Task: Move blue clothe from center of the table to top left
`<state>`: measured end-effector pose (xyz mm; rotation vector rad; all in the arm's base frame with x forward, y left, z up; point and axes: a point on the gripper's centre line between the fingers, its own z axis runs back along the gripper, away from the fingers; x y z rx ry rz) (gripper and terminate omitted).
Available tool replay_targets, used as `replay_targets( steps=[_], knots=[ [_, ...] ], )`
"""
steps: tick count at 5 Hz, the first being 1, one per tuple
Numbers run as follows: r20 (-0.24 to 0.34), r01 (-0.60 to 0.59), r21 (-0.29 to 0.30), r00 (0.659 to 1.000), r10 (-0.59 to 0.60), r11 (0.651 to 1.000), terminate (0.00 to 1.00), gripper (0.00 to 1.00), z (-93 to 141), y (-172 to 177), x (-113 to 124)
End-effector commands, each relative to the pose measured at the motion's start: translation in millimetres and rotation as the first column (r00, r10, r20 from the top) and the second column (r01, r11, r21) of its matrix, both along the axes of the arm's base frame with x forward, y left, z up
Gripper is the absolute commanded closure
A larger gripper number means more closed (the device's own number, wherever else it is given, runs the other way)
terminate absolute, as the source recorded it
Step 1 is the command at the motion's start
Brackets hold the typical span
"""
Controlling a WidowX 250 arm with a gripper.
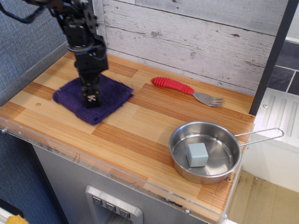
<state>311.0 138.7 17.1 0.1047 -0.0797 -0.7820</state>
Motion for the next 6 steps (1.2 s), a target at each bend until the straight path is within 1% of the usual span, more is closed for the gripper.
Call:
replay_targets(
  steps=[1, 2, 3, 4, 5, 6],
  knots=[
    [0.017, -0.072, 0.021, 0.997, 0.072, 0.997, 0.0, 0.0, 9.9, 34.8, 9.6],
    [0.026, -0.087, 0.021, 0.996, 0.087, 0.996, 0.0, 0.0, 14.6, 41.1, 14.8],
    [0.024, -0.087, 0.017, 0.996, 0.086, 0.996, 0.0, 0.0, 16.1, 40.8, 15.9],
    [0.036, -0.086, 0.01, 0.996, 0.086, 0.996, 0.0, 0.0, 23.7, 37.8, 16.8],
    [0.037, -0.1, -0.01, 0.994, 0.101, 0.995, 0.0, 0.0, 33.9, 34.8, 17.2],
    [0.078, -0.12, -0.029, 0.989, 0.122, 0.992, 0.0, 0.0, 57.9, 32.3, 16.6]
  ],
)
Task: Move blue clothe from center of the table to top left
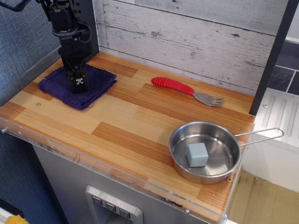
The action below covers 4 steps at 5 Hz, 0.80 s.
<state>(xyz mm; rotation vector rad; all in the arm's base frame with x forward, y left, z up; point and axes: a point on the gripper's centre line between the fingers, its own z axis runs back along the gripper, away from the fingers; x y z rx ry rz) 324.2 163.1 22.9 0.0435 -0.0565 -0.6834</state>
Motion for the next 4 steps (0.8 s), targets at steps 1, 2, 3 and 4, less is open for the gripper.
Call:
replay_targets(
  steps=[1, 2, 3, 4],
  knots=[
    [0.158, -0.056, 0.013, 0.986, 0.054, 0.998, 0.0, 0.0, 76.2, 6.1, -1.1],
    [0.197, -0.08, -0.002, 0.977, 0.079, 0.997, 0.0, 0.0, 98.3, 2.4, -6.6],
    [0.221, -0.063, -0.016, 0.973, 0.065, 0.998, 0.0, 0.0, 117.3, -6.7, -10.3],
    [0.221, -0.063, -0.016, 0.973, 0.065, 0.998, 0.0, 0.0, 117.3, -6.7, -10.3]
  ],
)
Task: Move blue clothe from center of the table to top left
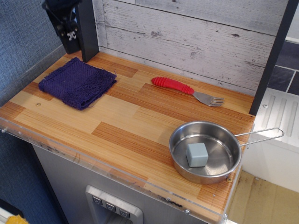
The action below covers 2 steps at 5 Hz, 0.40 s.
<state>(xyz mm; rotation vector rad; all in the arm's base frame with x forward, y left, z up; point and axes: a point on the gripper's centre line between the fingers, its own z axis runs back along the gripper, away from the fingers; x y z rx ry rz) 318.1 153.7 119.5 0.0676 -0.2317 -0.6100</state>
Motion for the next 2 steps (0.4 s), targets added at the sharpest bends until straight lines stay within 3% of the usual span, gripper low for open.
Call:
replay_targets(
  steps=[1, 2],
  knots=[
    [0.051, -0.002, 0.031, 0.999, 0.0, 1.0, 0.0, 0.0, 20.6, 2.8, -4.2],
    [0.051, -0.002, 0.031, 0.999, 0.0, 1.0, 1.0, 0.0, 20.6, 2.8, -4.2]
  ],
)
